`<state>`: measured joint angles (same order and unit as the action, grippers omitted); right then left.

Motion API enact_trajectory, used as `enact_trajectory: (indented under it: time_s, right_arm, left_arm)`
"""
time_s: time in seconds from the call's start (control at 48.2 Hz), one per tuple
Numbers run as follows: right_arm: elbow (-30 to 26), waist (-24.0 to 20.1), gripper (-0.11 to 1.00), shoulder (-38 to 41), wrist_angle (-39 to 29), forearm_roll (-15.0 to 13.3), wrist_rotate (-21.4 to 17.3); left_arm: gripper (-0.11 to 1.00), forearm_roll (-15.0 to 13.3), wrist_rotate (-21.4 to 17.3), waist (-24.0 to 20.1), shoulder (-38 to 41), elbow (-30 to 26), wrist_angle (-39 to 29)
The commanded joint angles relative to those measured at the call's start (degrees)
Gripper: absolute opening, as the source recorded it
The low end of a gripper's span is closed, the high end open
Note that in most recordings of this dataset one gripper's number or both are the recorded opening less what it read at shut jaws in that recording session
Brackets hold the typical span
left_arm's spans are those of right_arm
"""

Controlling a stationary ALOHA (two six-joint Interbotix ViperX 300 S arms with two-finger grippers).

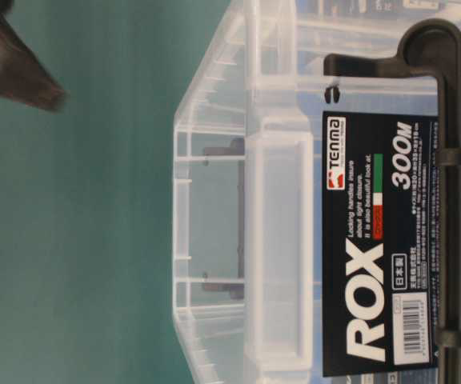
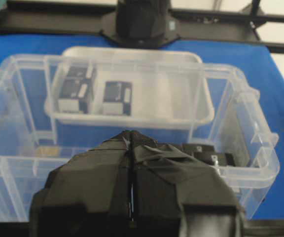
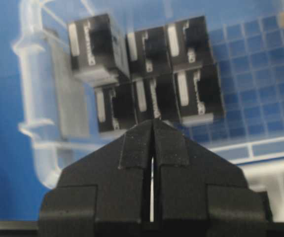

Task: Pick the box from inside the plastic case
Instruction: 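Move the right gripper over the clear case toward the black boxes, then lower the open right gripper onto the top-right black box in the case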

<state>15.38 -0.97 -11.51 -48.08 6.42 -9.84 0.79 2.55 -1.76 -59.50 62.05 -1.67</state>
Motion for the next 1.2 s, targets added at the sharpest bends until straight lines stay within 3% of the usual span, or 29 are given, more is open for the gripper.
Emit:
enact_trajectory:
  time_s: [0.0, 0.27, 0.353, 0.436, 0.561, 0.644, 0.768, 1.017, 1.08, 1.183]
  right_arm:
    - [-6.94, 0.0, -0.01, 5.1, -6.42, 0.26, 0.18]
    - [-22.68, 1.32, 0.0, 18.72, -20.74, 0.53, 2.72]
    - [-26.1, 1.67, 0.01, 22.06, -23.03, 2.29, 4.31]
    - [-28.3, 1.93, 0.02, 24.52, -23.82, 6.33, 5.8]
    - [-28.83, 3.34, 0.03, 27.51, -23.47, 14.5, 9.23]
    - [-28.92, 4.13, 0.04, 28.74, -22.5, 18.28, 11.78]
    - [-29.36, 4.31, 0.04, 29.88, -21.01, 18.9, 13.62]
    - [-29.18, 3.96, 0.11, 31.64, -20.65, 20.21, 13.8]
    - [-29.18, 3.96, 0.17, 32.34, -20.21, 21.53, 14.06]
    - [-29.27, 3.96, 0.38, 33.4, -18.9, 23.91, 15.73]
  left_arm:
    - [-0.06, 0.09, 0.18, -0.18, 0.09, -1.76, 0.09]
    - [-0.06, 0.09, 3.34, -0.18, -0.79, -2.02, 0.0]
    - [-0.06, 0.09, 3.6, -0.18, -1.05, -2.11, -0.26]
    - [-0.06, 0.18, 3.6, -0.18, -1.32, -2.11, -0.62]
    - [-0.06, 0.09, 3.6, -0.18, -1.67, -2.2, -1.23]
    - [-0.06, 0.18, 3.6, -0.18, -1.85, -2.29, -1.67]
    - [-0.06, 0.18, 3.6, -0.18, -2.37, -2.37, -2.37]
    - [-0.06, 0.18, 3.6, -0.18, -4.13, -2.81, -5.45]
    - [-0.06, 0.18, 3.6, -0.18, -4.48, -2.9, -6.5]
    - [-0.06, 0.18, 3.69, -0.18, -5.1, -3.16, -7.91]
